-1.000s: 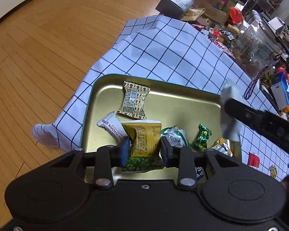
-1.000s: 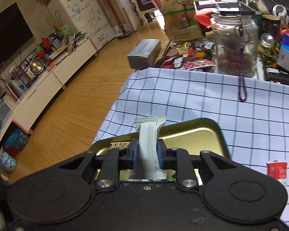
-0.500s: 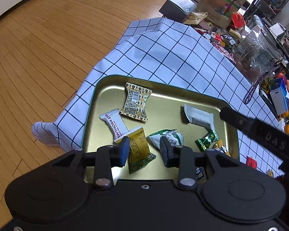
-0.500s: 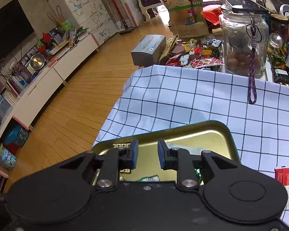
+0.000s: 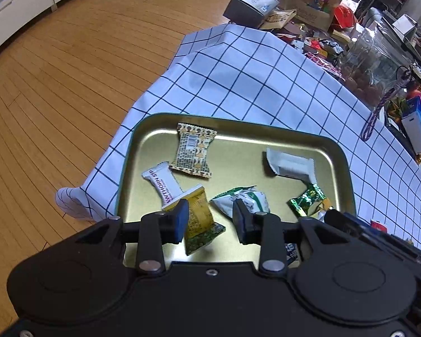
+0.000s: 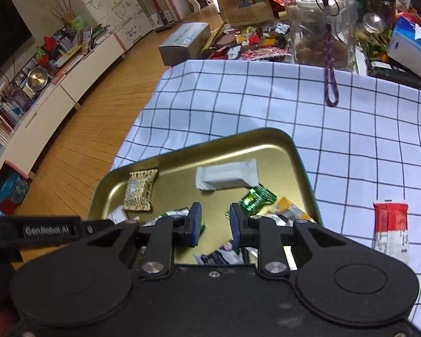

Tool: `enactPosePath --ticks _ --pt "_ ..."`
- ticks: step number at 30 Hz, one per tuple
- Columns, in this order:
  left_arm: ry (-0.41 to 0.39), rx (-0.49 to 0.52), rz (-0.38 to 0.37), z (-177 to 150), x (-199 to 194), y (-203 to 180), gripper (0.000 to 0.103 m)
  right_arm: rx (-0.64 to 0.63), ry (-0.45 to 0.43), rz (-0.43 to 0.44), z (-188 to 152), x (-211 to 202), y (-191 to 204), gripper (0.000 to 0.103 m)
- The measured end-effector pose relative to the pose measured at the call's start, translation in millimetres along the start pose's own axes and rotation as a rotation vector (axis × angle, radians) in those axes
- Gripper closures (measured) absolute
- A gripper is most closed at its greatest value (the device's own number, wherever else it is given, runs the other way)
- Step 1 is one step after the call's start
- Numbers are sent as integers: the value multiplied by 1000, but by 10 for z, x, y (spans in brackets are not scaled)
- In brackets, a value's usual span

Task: Organize snacks
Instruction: 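Move both tools back over the red-white packet and gold foil candy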

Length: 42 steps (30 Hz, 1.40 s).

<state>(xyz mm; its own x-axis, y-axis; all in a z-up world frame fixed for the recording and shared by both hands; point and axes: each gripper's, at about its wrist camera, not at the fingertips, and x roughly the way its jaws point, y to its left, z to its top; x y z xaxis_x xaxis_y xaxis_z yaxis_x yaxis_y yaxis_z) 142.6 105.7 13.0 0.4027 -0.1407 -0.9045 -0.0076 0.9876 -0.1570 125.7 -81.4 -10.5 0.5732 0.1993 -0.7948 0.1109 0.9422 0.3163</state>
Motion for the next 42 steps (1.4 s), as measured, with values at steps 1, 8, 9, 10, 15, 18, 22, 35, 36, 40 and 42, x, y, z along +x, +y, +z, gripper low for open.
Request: enactPosePath --ticks 1,8,9,10,15,18,22,35,36,40,42 --pt "1 7 -1 0 -3 -35 60 -1 1 -4 -17 -16 -31 78" --pt "-2 73 3 -25 -18 -370 60 18 -4 -31 -83 -194 -342 78" --pt "-1 84 -2 -27 -18 -437 60 23 -7 -37 -81 -228 -407 78" --pt "-1 96 -7 -30 -23 -502 60 28 -10 -44 -83 -259 -469 78" --pt "-2 168 -24 -71 -36 -875 60 59 -28 -91 -81 -442 -847 78" --pt "2 221 -35 -112 -27 -1132 60 80 -40 -135 -78 -573 -1140 78" --pt "9 290 -45 -183 -11 -1466 60 108 -54 -195 -73 -742 -1534 78" --pt "72 438 -69 -463 163 -2394 60 235 -24 -338 -142 -1050 -2581 77" --pt "81 443 -71 -481 191 -2458 60 248 -18 -341 -151 -1051 -2640 76" --pt "105 461 -79 -539 280 -2669 60 286 15 -352 -163 -1016 -2833 75" --pt "107 471 -78 -562 312 -2749 60 290 31 -352 -156 -990 -2910 75"
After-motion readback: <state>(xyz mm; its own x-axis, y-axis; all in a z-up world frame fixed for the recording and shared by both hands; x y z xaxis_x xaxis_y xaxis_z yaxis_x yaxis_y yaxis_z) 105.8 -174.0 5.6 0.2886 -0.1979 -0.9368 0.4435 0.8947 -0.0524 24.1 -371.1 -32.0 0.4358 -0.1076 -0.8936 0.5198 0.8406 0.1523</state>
